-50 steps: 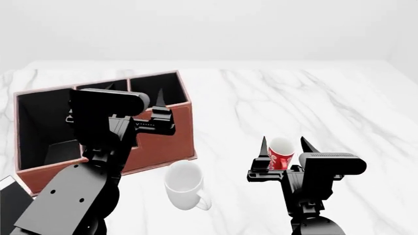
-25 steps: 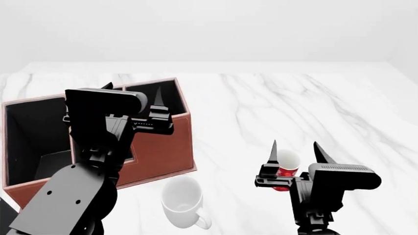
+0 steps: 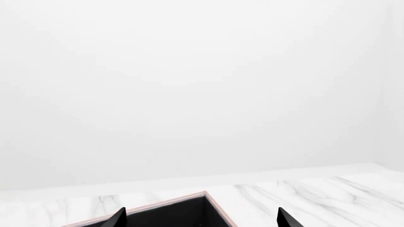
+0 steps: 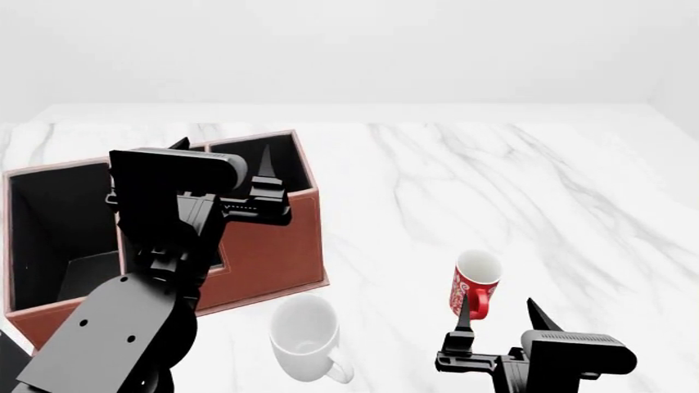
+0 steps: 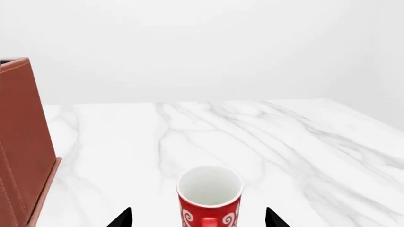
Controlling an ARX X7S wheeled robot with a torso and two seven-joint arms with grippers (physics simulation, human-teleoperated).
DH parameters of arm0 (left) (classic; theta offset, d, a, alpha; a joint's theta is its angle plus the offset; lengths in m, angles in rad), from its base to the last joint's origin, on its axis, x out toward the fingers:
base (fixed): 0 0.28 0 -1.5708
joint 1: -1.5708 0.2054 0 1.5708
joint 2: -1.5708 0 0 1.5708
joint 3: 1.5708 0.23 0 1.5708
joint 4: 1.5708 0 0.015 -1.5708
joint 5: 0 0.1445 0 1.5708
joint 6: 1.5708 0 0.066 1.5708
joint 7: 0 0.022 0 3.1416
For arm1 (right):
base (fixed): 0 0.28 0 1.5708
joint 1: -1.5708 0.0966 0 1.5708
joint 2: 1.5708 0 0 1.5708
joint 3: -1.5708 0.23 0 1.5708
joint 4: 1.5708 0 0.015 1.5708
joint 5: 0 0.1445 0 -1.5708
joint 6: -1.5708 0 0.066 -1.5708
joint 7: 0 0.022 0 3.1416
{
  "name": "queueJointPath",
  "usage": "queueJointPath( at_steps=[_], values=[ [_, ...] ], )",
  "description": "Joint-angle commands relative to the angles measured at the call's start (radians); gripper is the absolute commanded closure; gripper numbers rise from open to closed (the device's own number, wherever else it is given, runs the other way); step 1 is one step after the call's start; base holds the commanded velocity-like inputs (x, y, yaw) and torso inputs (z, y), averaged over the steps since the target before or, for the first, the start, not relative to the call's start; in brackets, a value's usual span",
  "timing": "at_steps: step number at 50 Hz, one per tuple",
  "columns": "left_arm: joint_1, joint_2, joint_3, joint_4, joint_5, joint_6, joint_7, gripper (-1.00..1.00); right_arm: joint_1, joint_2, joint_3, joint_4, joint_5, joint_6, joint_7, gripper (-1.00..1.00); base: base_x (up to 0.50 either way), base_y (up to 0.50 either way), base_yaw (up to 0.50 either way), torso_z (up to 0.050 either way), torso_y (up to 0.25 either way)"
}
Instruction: Pick up the red mug and place it to the right of the caddy.
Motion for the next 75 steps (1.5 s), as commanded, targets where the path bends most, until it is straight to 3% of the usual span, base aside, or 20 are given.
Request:
queueJointPath(
  at_steps=[1,30,53,75],
  values=[
    [0.002,-0.005,0.000,0.000,-0.007,0.004,-0.008,-1.00,-0.012,0.007,-0.004,0.019,0.005,-0.004,0.008,-1.00,0.00,0.00,0.00,0.000,0.000],
    [-0.003,-0.015,0.005,-0.004,-0.027,0.009,-0.023,-1.00,0.029,0.022,-0.030,0.072,-0.001,0.079,0.036,-1.00,0.00,0.00,0.00,0.000,0.000],
    [-0.005,-0.024,0.007,0.004,-0.043,0.007,-0.036,-1.00,0.153,0.034,-0.038,0.197,0.039,0.189,0.016,-1.00,0.00,0.00,0.00,0.000,0.000],
    [-0.005,-0.033,0.010,-0.003,-0.054,0.016,-0.046,-1.00,0.234,0.024,-0.059,0.300,0.045,0.185,0.002,-1.00,0.00,0.00,0.00,0.000,0.000]
  ],
)
